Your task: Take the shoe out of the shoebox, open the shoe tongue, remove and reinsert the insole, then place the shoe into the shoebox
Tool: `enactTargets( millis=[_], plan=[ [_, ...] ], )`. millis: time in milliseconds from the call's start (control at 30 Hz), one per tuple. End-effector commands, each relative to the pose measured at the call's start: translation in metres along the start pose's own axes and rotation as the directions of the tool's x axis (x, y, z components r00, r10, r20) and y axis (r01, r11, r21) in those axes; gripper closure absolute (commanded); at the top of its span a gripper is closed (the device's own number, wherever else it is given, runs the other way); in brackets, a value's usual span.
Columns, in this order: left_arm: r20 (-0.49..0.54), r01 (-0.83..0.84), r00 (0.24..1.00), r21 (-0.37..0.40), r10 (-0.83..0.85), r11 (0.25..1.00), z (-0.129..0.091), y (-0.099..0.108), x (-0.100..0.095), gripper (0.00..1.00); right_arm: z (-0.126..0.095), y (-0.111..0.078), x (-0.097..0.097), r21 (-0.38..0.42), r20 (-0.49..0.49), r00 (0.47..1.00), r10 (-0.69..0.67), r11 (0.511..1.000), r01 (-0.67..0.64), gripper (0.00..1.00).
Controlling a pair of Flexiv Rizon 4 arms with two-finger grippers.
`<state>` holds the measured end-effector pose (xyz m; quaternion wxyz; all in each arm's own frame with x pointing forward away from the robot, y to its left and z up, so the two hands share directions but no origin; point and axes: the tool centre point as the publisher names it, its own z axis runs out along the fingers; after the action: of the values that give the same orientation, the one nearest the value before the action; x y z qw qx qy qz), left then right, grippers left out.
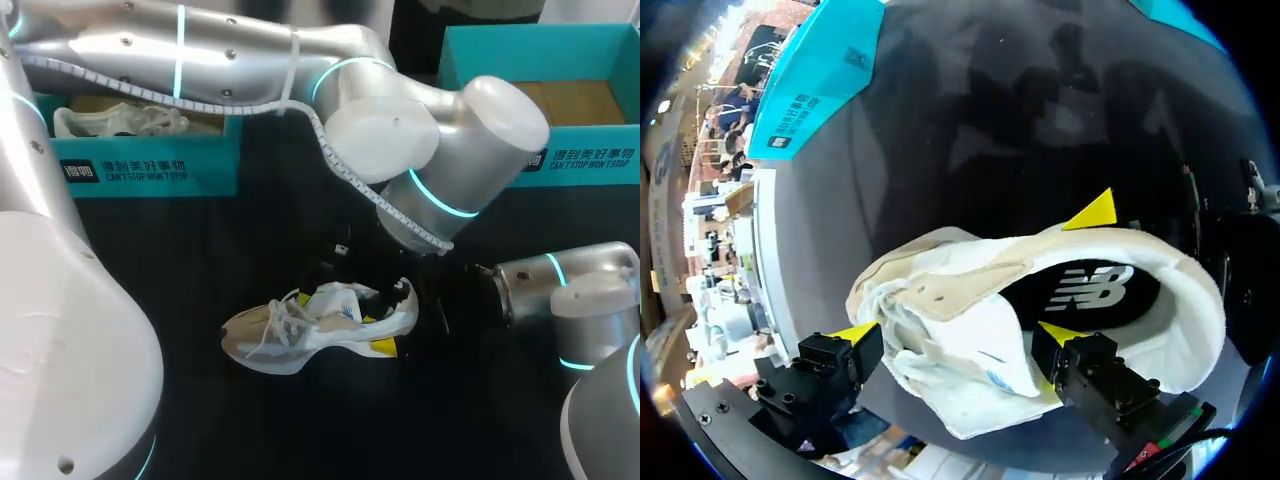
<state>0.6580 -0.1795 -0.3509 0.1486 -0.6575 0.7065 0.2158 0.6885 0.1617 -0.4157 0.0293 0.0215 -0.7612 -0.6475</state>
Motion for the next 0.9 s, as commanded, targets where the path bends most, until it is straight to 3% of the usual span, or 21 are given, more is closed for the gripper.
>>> enactTargets(
  millis=[33, 200, 267, 500, 633, 733, 833, 900],
  plan=[
    [0.111, 0.306, 0.945, 0.033, -0.308, 0.951, -0.004, 0.008, 0.001, 0.07, 0.001, 0.000, -0.001, 0.004, 0.000, 1.000, 0.001, 1.000, -0.001, 1.00],
    [0.106, 0.328, 0.937, 0.058, -0.332, 0.943, -0.006, 0.011, -0.008, 0.33, 0.001, 0.000, -0.001, 0.004, 0.000, 1.000, 0.001, 1.000, -0.001, 1.00],
    [0.100, 0.339, 0.933, 0.062, -0.344, 0.939, -0.007, 0.011, -0.012, 0.49, 0.001, 0.000, -0.001, 0.004, 0.000, 1.000, 0.001, 1.000, -0.001, 1.00],
    [0.079, 0.359, 0.928, 0.069, -0.364, 0.931, -0.007, 0.014, -0.022, 0.55, 0.001, 0.000, -0.001, 0.004, 0.000, 1.000, 0.001, 1.000, -0.001, 1.00],
    [0.060, 0.377, 0.923, 0.068, -0.381, 0.924, -0.009, 0.016, -0.026, 0.64, 0.001, 0.000, -0.001, 0.004, 0.000, 1.000, 0.001, 1.000, -0.001, 1.00],
    [0.040, 0.398, 0.915, 0.065, -0.401, 0.915, -0.012, 0.016, -0.029, 0.76, 0.001, 0.000, -0.001, 0.004, 0.000, 1.000, 0.001, 1.000, -0.001, 1.00],
    [0.023, 0.412, 0.910, 0.055, -0.414, 0.910, -0.015, 0.016, -0.033, 1.00, 0.001, 0.000, -0.001, 0.004, 0.000, 1.000, 0.001, 1.000, -0.001, 1.00],
    [0.011, 0.421, 0.906, 0.051, -0.422, 0.906, -0.016, 0.016, -0.036, 1.00, 0.001, 0.000, -0.001, 0.004, 0.000, 1.000, 0.001, 1.000, -0.001, 1.00]
  ],
)
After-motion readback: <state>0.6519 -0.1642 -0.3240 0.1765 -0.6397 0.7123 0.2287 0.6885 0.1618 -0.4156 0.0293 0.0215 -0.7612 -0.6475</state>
